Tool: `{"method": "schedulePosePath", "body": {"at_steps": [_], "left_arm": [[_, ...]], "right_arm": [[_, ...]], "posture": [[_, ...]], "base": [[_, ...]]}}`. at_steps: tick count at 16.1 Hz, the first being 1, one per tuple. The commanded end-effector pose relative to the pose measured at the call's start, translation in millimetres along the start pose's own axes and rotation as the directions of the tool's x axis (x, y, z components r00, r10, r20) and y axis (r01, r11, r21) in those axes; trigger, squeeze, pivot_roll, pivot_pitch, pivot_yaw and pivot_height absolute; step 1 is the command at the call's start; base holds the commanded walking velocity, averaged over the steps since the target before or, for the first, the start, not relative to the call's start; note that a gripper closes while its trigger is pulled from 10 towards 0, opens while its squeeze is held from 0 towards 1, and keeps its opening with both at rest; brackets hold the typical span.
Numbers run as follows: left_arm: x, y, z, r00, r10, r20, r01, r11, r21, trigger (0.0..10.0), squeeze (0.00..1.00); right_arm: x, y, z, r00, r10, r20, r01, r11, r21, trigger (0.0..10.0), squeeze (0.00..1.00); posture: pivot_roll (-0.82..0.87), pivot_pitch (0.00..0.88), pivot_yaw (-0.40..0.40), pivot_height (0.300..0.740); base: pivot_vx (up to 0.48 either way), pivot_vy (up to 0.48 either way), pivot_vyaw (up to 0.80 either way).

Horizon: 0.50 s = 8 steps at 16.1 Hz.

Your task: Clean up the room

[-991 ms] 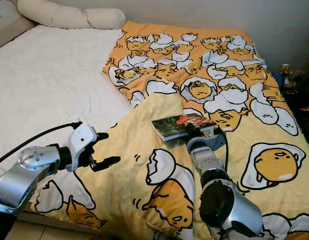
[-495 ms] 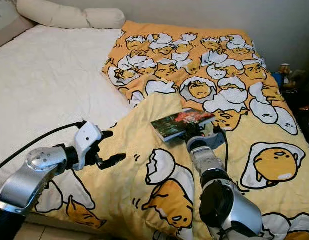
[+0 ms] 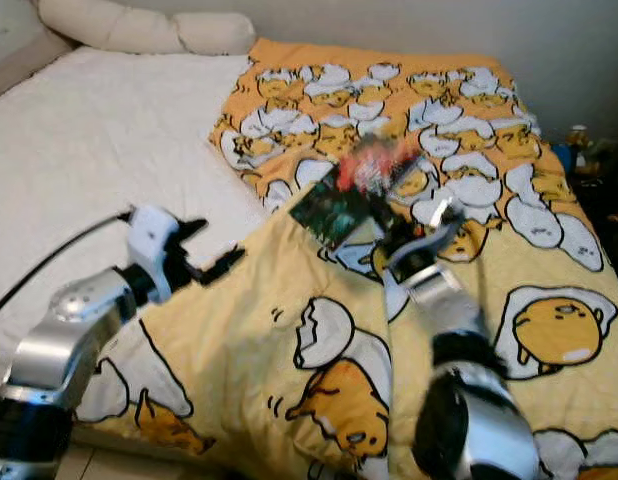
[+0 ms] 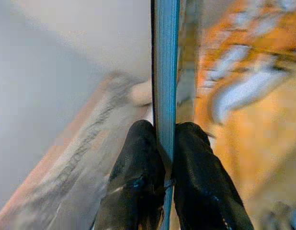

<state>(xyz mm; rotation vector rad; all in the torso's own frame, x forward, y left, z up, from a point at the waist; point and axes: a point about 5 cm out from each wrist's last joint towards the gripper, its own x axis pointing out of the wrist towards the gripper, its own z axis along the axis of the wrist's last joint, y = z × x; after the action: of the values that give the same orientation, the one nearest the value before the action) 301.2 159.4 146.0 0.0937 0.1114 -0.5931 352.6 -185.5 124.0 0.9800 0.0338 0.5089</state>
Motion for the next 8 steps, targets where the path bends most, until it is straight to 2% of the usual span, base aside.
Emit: {"method": "schedulePosePath", "body": {"at_steps": [1, 4, 7, 8], "left_arm": [[-4.2, 8.0, 15, 0.997, 0.042, 0.070, -0.041, 0.999, -0.020, 10.0, 1.00], [-5.3, 26.2, 39, 0.979, 0.076, 0.188, -0.061, 0.995, -0.083, 10.0, 1.00], [3.5, 35.5, 57, 0.961, 0.099, 0.257, -0.076, 0.992, -0.100, 10.0, 1.00], [6.5, 38.6, 63, 0.950, 0.112, 0.291, -0.077, 0.989, -0.129, 10.0, 1.00]], "right_arm": [[8.0, 27.5, 20, 0.981, 0.194, 0.002, -0.193, 0.980, -0.054, 0.0, 0.00], [17.4, 62.4, 36, 0.919, 0.394, -0.021, -0.394, 0.915, -0.089, 0.0, 0.00], [19.0, 79.4, 40, 0.892, 0.452, -0.024, -0.452, 0.887, -0.096, 0.0, 0.00], [17.5, 82.1, 39, 0.888, 0.460, -0.029, -0.460, 0.883, -0.096, 0.0, 0.00]], "posture": [[0.10, 0.000, -0.010, 0.740], [0.07, 0.000, 0.010, 0.740], [0.04, 0.000, 0.024, 0.740], [0.04, 0.000, 0.025, 0.740]], "base": [[0.000, 0.000, 0.00], [0.000, 0.000, 0.00], [0.000, 0.000, 0.00], [0.000, 0.000, 0.00]]}}
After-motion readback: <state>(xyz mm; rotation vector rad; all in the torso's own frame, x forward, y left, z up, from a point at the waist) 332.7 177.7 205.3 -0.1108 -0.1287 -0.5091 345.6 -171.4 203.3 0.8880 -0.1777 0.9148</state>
